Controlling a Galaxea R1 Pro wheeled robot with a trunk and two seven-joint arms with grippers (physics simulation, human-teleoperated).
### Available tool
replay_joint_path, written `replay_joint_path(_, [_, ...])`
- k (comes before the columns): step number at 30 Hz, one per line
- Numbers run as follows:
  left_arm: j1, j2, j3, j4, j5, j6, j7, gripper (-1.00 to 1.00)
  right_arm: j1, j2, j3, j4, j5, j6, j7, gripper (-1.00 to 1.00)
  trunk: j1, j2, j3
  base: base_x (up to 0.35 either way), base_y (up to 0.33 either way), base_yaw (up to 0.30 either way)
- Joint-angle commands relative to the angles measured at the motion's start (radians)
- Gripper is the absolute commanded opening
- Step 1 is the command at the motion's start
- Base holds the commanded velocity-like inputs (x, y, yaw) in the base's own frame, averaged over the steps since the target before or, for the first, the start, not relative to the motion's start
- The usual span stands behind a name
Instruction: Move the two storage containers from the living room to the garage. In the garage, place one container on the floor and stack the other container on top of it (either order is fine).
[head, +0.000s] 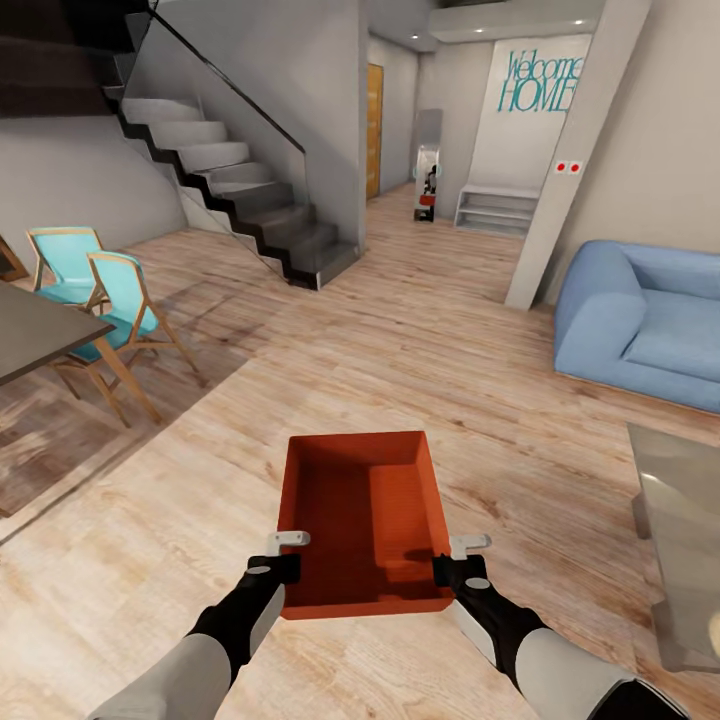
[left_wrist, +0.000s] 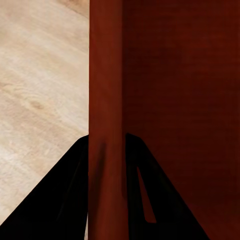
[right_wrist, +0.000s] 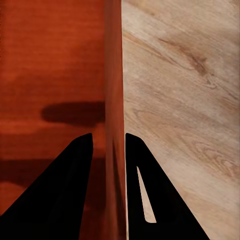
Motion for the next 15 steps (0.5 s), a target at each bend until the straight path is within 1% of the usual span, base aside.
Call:
replay_joint_path(1, [0.000,0.006,-0.005,0.000,0.004,0.006,0.008,-1.00,-0.002,-0.001,0.003,-0.005,-0.005,-0.002,-0.008,-1.00,0.000,-0.001,-0.001,0.000,0.000,0.000])
replay_joint_path(4, [0.000,0.003,0.010,0.000,-0.011,0.006,0.007,-1.00,-0.002,-0.002,0.014,-0.008,-0.016,0.000,-0.007,-1.00,0.000,-0.001,-0.001,0.000,0.000,0.000])
replay_joint_path(7, [0.000,0.003,0.011,0.000,-0.009,0.006,0.007,-1.00,-0.002,-0.002,0.028,-0.011,-0.028,0.000,-0.009,-1.00,0.000,-0.001,-0.001,0.000,0.000,0.000])
replay_joint_path(10, [0.000,0.007,-0.001,0.000,0.006,0.006,0.009,-1.00,-0.002,-0.002,0.045,-0.013,-0.043,0.000,-0.015,-1.00,0.000,-0.001,-0.001,0.000,0.000,0.000])
replay_joint_path(15, [0.000,0.016,-0.034,0.000,0.042,0.006,0.012,-1.00,-0.002,-0.002,0.063,-0.013,-0.059,0.000,-0.020,-1.00,0.000,-0.001,-0.001,0.000,0.000,0.000])
